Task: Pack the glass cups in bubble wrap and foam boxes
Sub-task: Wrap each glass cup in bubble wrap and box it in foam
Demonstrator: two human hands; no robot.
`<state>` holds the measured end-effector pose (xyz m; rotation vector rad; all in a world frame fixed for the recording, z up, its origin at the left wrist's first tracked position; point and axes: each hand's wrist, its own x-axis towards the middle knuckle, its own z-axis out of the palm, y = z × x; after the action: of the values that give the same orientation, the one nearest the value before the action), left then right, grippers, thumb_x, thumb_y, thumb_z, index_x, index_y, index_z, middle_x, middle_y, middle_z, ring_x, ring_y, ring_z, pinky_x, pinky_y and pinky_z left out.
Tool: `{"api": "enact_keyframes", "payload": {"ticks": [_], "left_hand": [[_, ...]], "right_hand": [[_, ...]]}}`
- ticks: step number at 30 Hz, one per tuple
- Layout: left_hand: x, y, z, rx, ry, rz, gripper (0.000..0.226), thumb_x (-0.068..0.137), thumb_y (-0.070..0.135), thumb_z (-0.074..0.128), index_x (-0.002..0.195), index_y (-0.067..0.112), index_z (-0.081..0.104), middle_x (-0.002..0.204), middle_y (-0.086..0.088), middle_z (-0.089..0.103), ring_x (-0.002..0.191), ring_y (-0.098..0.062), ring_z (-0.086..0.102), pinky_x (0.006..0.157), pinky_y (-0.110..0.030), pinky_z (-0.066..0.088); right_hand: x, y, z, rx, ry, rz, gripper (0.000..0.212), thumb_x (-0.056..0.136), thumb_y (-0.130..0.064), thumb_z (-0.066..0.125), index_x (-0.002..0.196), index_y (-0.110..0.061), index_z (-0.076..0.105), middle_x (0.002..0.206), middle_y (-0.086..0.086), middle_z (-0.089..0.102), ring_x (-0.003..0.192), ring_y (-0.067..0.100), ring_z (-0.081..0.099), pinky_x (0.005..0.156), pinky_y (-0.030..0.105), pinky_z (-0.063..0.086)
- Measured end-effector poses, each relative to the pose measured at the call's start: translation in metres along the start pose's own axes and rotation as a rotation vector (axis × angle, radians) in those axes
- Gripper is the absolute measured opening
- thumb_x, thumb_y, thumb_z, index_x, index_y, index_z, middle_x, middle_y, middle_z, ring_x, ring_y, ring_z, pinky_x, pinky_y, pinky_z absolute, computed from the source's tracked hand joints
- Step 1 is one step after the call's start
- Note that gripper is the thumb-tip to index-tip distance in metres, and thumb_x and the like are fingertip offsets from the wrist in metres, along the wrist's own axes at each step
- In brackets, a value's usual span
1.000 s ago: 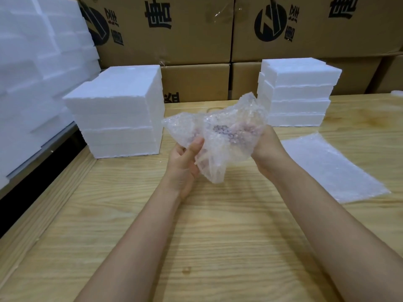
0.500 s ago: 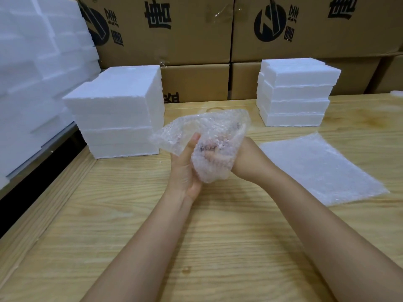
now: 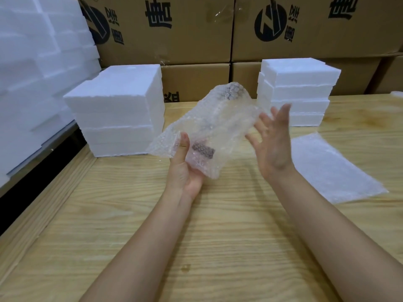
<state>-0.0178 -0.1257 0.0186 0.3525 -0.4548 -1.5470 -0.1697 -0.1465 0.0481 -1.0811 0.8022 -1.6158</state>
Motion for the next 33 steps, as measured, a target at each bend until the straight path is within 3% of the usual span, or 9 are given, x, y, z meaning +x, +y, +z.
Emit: {"api": "enact_keyframes", "payload": {"ticks": [4, 9, 15, 17, 21, 24, 27, 31, 33], "left_hand": [[0.000, -0.003, 0.000, 0.009, -0.064, 0.029, 0.118, 0.043, 0.036, 0.096, 0.142, 0.001, 0.042, 0.140, -0.023, 0.050, 0.131, -0.037, 0.047, 0.113, -0.054, 0.030], [-0.003, -0.007, 0.000, 0.202, -0.106, 0.022, 0.115, 0.049, 0.037, 0.094, 0.144, 0.000, 0.039, 0.142, -0.025, 0.047, 0.132, -0.038, 0.046, 0.114, -0.054, 0.031], [-0.004, -0.002, -0.003, 0.383, 0.010, -0.083, 0.124, 0.035, 0.046, 0.096, 0.143, 0.013, 0.044, 0.138, -0.014, 0.055, 0.125, -0.033, 0.054, 0.105, -0.050, 0.043], [-0.001, 0.004, -0.006, 0.501, 0.037, -0.116, 0.120, 0.038, 0.053, 0.092, 0.143, 0.023, 0.041, 0.136, -0.010, 0.058, 0.120, -0.033, 0.059, 0.096, -0.050, 0.051], [0.002, 0.019, -0.012, 0.692, -0.004, -0.225, 0.068, 0.067, 0.050, 0.072, 0.130, 0.036, 0.051, 0.135, 0.002, 0.053, 0.122, -0.028, 0.055, 0.073, -0.044, 0.058], [0.004, 0.021, -0.012, 0.750, 0.019, -0.295, 0.078, 0.072, 0.047, 0.078, 0.140, 0.029, 0.046, 0.144, 0.004, 0.045, 0.131, -0.023, 0.046, 0.065, -0.041, 0.058], [0.009, 0.016, -0.016, 0.748, 0.074, -0.262, 0.059, 0.086, 0.033, 0.066, 0.140, 0.022, 0.044, 0.142, -0.004, 0.048, 0.126, -0.028, 0.052, 0.059, -0.040, 0.057], [0.010, 0.012, -0.015, 0.752, 0.083, -0.201, 0.019, 0.094, 0.017, 0.054, 0.112, 0.024, 0.057, 0.133, -0.009, 0.055, 0.119, -0.035, 0.056, 0.056, -0.040, 0.056], [0.009, 0.011, -0.014, 0.761, 0.071, -0.192, 0.018, 0.093, 0.013, 0.054, 0.106, 0.025, 0.059, 0.126, -0.008, 0.058, 0.114, -0.037, 0.058, 0.057, -0.043, 0.057]], "right_hand": [[-0.022, 0.021, 0.024, -0.031, -0.276, 0.188, 0.115, 0.044, -0.073, 0.077, 0.131, -0.004, 0.049, 0.127, 0.014, 0.061, 0.117, 0.028, 0.059, 0.100, 0.046, 0.046], [-0.020, 0.025, 0.029, -0.005, -0.039, 0.181, 0.010, 0.090, -0.017, 0.063, 0.089, -0.011, 0.071, 0.088, 0.007, 0.074, 0.086, 0.022, 0.071, 0.081, 0.040, 0.057], [0.004, 0.004, 0.017, 0.048, 0.085, 0.185, 0.010, 0.094, -0.015, 0.058, 0.091, -0.007, 0.065, 0.076, 0.002, 0.073, 0.071, 0.017, 0.072, 0.059, 0.030, 0.058], [0.006, -0.001, 0.013, 0.019, 0.055, 0.183, 0.010, 0.095, -0.014, 0.057, 0.092, -0.008, 0.065, 0.076, 0.001, 0.073, 0.072, 0.016, 0.071, 0.062, 0.030, 0.059], [0.007, -0.008, 0.005, -0.162, -0.090, 0.175, 0.025, 0.096, -0.019, 0.054, 0.106, 0.001, 0.066, 0.094, 0.009, 0.072, 0.089, 0.023, 0.070, 0.082, 0.040, 0.057], [0.005, -0.005, 0.005, -0.240, -0.138, 0.198, 0.015, 0.096, -0.018, 0.056, 0.096, -0.009, 0.068, 0.095, 0.008, 0.071, 0.098, 0.029, 0.065, 0.097, 0.052, 0.048], [0.005, 0.001, 0.005, -0.210, -0.135, 0.231, 0.010, 0.096, -0.019, 0.056, 0.099, -0.015, 0.065, 0.107, 0.012, 0.069, 0.107, 0.034, 0.063, 0.101, 0.057, 0.043], [0.006, 0.001, -0.001, -0.078, -0.137, 0.280, 0.027, 0.091, -0.025, 0.061, 0.117, -0.017, 0.059, 0.118, 0.003, 0.068, 0.110, 0.022, 0.064, 0.103, 0.051, 0.042], [0.007, -0.001, -0.005, 0.019, -0.137, 0.297, 0.031, 0.091, -0.027, 0.059, 0.117, -0.010, 0.061, 0.118, 0.006, 0.068, 0.110, 0.024, 0.064, 0.098, 0.049, 0.047]]}}
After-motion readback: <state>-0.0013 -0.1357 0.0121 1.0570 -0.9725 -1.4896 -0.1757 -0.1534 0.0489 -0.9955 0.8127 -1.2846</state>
